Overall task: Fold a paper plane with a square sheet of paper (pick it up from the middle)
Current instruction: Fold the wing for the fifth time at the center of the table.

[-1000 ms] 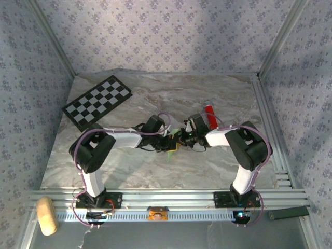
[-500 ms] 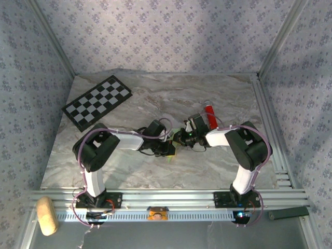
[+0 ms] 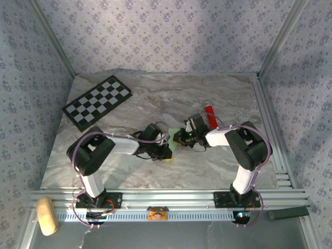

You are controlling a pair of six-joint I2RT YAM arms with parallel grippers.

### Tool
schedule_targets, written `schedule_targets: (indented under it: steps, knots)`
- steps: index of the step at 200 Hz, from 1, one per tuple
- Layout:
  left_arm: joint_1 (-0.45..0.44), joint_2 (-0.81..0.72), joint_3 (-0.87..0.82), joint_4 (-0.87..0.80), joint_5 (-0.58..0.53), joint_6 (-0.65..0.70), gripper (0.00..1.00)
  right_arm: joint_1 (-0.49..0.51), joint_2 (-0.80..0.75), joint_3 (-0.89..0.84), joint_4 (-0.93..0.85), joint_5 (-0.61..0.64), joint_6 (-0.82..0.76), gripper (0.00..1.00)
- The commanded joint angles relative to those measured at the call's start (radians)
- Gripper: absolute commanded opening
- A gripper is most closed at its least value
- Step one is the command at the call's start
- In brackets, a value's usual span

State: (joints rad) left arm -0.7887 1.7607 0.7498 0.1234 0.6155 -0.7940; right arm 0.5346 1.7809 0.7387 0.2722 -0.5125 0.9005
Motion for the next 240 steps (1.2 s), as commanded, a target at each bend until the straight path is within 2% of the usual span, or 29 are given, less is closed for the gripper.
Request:
schedule_targets:
  steps: [1,87,128,146,187,240]
  knots:
    - [-0.016,-0.033,-0.043,-0.097,0.051,-0.006,0.04,0.013,0.057,-0.018,-0.093,0.069,-0.002,0.13]
    - [-0.019,-0.103,-0.129,-0.125,0.077,0.018,0.03,0.013,0.054,-0.015,-0.1,0.073,-0.002,0.13]
    - [-0.014,-0.26,-0.096,-0.131,0.03,0.044,0.01,0.014,0.046,-0.016,-0.099,0.075,0.005,0.13]
    - [0.005,-0.283,-0.068,-0.13,0.023,0.054,0.02,0.016,0.049,-0.016,-0.095,0.077,0.009,0.13]
    - [0.052,-0.16,0.029,-0.097,0.032,0.032,0.02,0.018,0.057,-0.011,-0.088,0.071,0.015,0.13]
    - [0.051,-0.024,0.129,-0.082,-0.018,0.027,0.03,0.02,0.054,-0.013,-0.094,0.073,0.01,0.13]
